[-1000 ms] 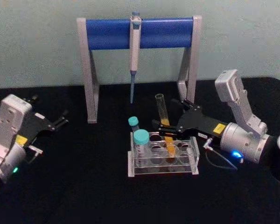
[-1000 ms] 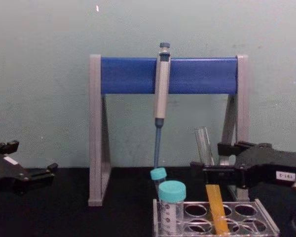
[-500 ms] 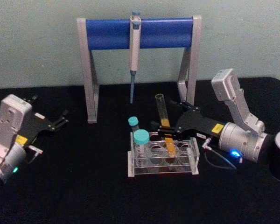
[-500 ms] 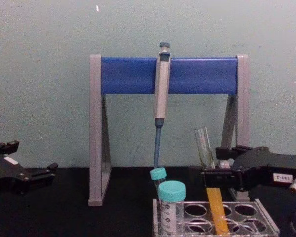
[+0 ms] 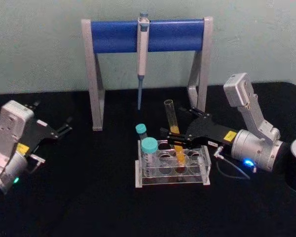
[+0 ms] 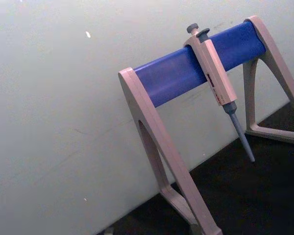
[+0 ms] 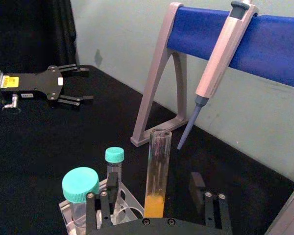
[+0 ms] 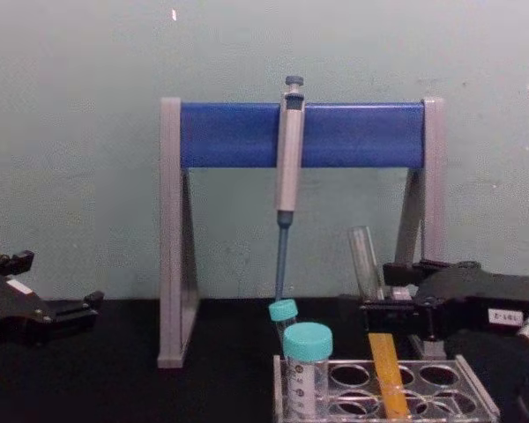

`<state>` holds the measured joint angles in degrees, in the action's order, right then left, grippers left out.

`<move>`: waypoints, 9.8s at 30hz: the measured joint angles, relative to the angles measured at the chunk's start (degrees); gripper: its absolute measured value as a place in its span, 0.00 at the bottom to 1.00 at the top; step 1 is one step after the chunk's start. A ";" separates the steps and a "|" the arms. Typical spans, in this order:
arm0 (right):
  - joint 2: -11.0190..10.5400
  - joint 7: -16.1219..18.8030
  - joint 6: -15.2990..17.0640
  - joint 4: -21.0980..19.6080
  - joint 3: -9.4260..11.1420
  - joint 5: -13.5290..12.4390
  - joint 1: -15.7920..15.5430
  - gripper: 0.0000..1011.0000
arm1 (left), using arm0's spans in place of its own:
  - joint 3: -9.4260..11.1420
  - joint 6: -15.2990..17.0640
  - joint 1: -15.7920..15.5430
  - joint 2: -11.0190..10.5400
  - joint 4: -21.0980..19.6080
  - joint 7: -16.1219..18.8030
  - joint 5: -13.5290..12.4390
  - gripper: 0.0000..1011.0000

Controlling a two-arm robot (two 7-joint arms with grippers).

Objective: Pick up the test tube from the test tube rack, shake it, then place it back into the test tube rack.

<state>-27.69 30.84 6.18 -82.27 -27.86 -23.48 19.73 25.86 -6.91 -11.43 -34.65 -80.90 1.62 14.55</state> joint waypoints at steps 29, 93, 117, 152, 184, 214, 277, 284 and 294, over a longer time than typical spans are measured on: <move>0.00 0.00 -0.02 0.00 0.00 0.00 0.02 0.22 | 0.00 0.00 0.00 0.00 0.00 0.00 0.00 0.99; -2.44 17.81 -24.15 -3.53 8.50 -17.47 -6.77 0.22 | 0.00 0.00 0.00 0.00 0.00 0.00 0.00 0.99; -9.36 16.04 -23.47 -2.78 9.02 -15.96 -6.65 0.22 | 0.00 0.00 0.00 0.00 0.00 0.00 0.00 0.99; -8.62 23.73 -17.01 -3.85 7.92 -24.46 -4.86 0.22 | 0.00 0.00 0.00 0.00 0.00 0.00 0.00 0.99; -3.57 9.59 -21.14 -1.73 8.78 -12.38 -2.68 0.22 | 0.00 0.00 0.00 0.00 0.00 0.00 0.00 0.99; -12.94 16.96 -20.04 -5.04 9.19 -17.77 -6.69 0.22 | 0.00 0.00 0.00 0.00 0.00 0.00 0.00 0.99; -1.22 13.37 -19.18 5.18 3.62 -13.98 -0.83 0.22 | 0.00 0.00 0.00 0.00 0.00 0.00 0.00 0.99; -0.71 13.05 -19.12 6.62 3.26 -12.91 -0.33 0.22 | 0.00 0.00 0.00 0.00 0.00 0.00 0.00 0.99; -0.16 12.85 -18.51 8.43 2.38 -11.17 0.30 0.22 | 0.00 0.00 0.00 0.00 0.00 0.00 0.00 0.99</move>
<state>-27.85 43.69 -12.33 -73.84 -25.48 -34.65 20.04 25.86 -6.91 -11.43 -34.65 -80.90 1.62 14.55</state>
